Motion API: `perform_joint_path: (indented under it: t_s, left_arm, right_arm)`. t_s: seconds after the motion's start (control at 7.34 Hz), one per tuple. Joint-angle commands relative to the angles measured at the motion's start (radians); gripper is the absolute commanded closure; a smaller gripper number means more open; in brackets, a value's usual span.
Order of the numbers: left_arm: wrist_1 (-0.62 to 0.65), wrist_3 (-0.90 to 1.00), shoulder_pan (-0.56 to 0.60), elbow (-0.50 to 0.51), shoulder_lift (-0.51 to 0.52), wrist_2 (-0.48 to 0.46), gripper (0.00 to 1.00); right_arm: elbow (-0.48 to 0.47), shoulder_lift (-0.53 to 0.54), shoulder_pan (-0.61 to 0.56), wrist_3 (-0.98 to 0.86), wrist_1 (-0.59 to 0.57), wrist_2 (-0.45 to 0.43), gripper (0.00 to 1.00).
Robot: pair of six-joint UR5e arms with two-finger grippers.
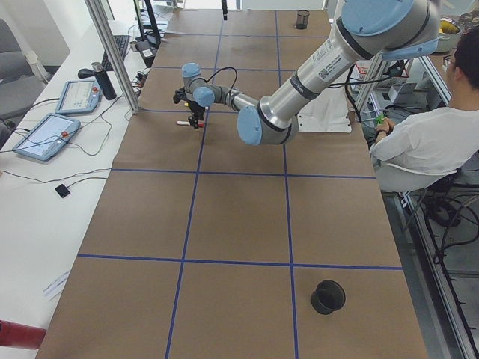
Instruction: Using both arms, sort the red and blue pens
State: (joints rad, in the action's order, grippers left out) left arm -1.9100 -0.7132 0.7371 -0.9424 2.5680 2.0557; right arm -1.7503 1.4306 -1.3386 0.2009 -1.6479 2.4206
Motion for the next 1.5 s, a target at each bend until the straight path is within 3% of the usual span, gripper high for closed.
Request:
perform_joint_path:
  t_s: [0.0, 0.41, 0.54, 0.95, 1.23, 1.36]
  left_arm:
    - [0.0, 0.0, -0.004, 0.001, 0.0, 0.0, 0.41]
    - [0.003, 0.0, -0.004, 0.001, -0.003, 0.0, 0.76]
    - [0.006, -0.006, -0.004, 0.001, -0.003, 0.0, 0.97]
    - [0.052, -0.054, 0.046, -0.05, -0.011, 0.023, 1.0]
    - [0.074, -0.052, 0.108, -0.233, -0.182, 0.131, 1.0]
    - [0.069, -0.046, 0.172, -0.35, -0.324, 0.24, 1.0]
  right_arm:
    - [0.003, 0.001, 0.001, 0.0, 0.0, 0.0, 0.0]
    - [0.003, 0.002, 0.002, 0.0, -0.001, 0.0, 0.0]
    - [0.003, 0.002, 0.002, 0.0, -0.001, 0.0, 0.0]
    - [0.003, -0.01, 0.004, 0.027, 0.0, 0.0, 0.0]
    - [-0.006, -0.021, 0.018, 0.055, 0.0, 0.0, 0.0]
    - [-0.006, -0.038, 0.027, 0.092, 0.0, 0.0, 0.0]
